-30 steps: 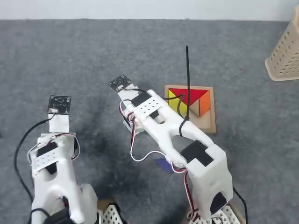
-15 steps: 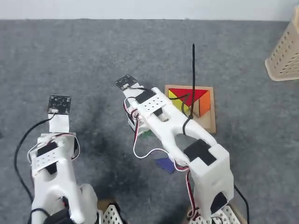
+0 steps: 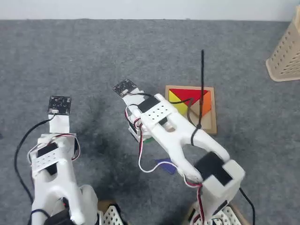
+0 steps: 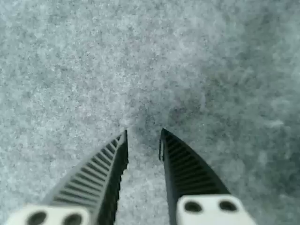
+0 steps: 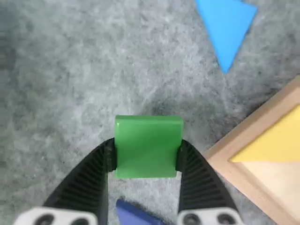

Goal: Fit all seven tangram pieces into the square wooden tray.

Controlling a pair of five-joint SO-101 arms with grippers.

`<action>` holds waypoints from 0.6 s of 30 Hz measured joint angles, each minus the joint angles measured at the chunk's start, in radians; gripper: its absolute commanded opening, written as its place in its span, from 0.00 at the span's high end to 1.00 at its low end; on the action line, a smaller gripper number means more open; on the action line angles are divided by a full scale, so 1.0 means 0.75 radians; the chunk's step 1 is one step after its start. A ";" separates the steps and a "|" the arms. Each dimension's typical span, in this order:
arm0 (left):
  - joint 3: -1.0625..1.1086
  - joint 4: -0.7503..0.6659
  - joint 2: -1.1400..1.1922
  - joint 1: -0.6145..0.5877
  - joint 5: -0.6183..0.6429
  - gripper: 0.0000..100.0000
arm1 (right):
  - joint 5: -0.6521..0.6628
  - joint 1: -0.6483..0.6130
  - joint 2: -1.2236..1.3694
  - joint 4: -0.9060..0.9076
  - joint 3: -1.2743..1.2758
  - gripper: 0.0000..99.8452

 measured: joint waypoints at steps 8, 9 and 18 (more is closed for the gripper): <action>0.000 0.000 0.000 0.000 0.000 0.89 | 0.231 0.254 -0.319 0.180 0.000 0.99; 0.000 0.000 0.000 0.000 0.000 0.89 | 0.299 0.315 -0.344 0.203 0.000 0.99; 0.000 0.000 0.000 0.000 0.000 0.89 | 0.872 0.657 -0.258 0.225 0.002 0.99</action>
